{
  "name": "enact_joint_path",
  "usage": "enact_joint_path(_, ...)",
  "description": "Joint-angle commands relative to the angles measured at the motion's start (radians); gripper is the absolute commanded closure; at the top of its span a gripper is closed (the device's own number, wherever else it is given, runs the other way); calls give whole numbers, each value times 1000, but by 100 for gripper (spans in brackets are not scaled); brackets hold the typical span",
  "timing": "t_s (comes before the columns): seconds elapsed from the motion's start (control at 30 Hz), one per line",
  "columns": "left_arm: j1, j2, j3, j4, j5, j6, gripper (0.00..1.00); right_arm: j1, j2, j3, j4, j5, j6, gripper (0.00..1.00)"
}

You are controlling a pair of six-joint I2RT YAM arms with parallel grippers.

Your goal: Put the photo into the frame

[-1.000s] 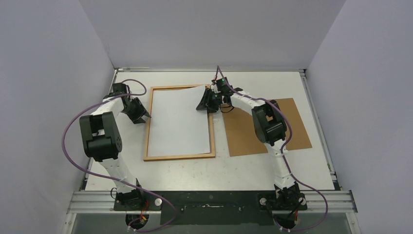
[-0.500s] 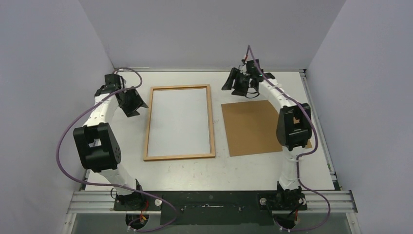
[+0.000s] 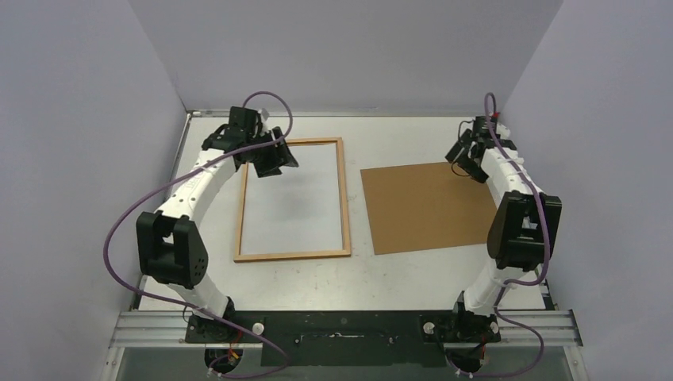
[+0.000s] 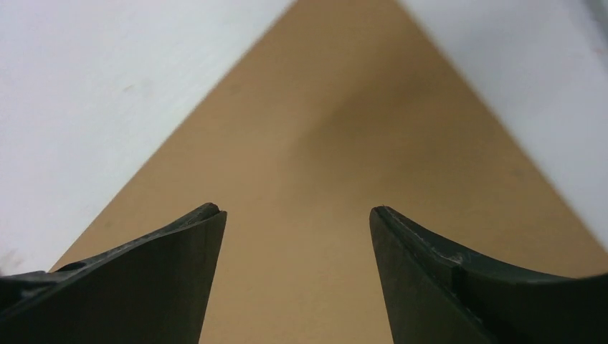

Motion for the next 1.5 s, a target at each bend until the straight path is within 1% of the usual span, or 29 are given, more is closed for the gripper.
enact_joint_path(0.0, -118, 5, 16, 121, 54, -94, 43, -138, -61, -51, -31, 144, 50, 22)
enact_joint_path(0.1, -223, 62, 36, 156, 66, -111, 40, -243, -57, -93, -27, 122, 90, 18)
enact_joint_path(0.27, -376, 190, 109, 194, 78, -90, 35, -309, -43, -146, 3, 143, 105, 15)
enact_joint_path(0.4, -452, 319, 189, 196, 112, -55, 34, -345, -10, -167, 28, 138, 101, 15)
enact_joint_path(0.53, -507, 428, 300, 148, 124, 16, 33, -389, 16, -183, 52, 125, 95, 15)
enact_joint_path(0.63, -530, 504, 390, 74, 85, 45, 32, -413, 41, -188, 64, 89, 90, 15)
enact_joint_path(0.67, -535, 531, 422, 31, 58, 46, 32, -418, 49, -189, 66, 76, 90, 15)
enact_joint_path(0.77, -537, 599, 494, -47, 38, 37, 32, -435, 70, -205, 77, 32, 111, 15)
enact_joint_path(1.0, -543, 670, 556, -68, 47, 27, 31, -457, 88, -241, 114, -29, 167, 15)
enact_joint_path(1.07, -543, 697, 579, -87, 44, 26, 31, -467, 108, -245, 121, -83, 189, 16)
enact_joint_path(1.17, -543, 737, 609, -142, 26, 28, 31, -478, 127, -253, 122, -123, 207, 17)
enact_joint_path(1.37, -544, 766, 615, -155, 41, -8, 31, -474, 78, -308, 130, -144, 246, 19)
enact_joint_path(1.47, -544, 797, 651, -169, 73, -14, 31, -458, 50, -328, 103, -154, 252, 20)
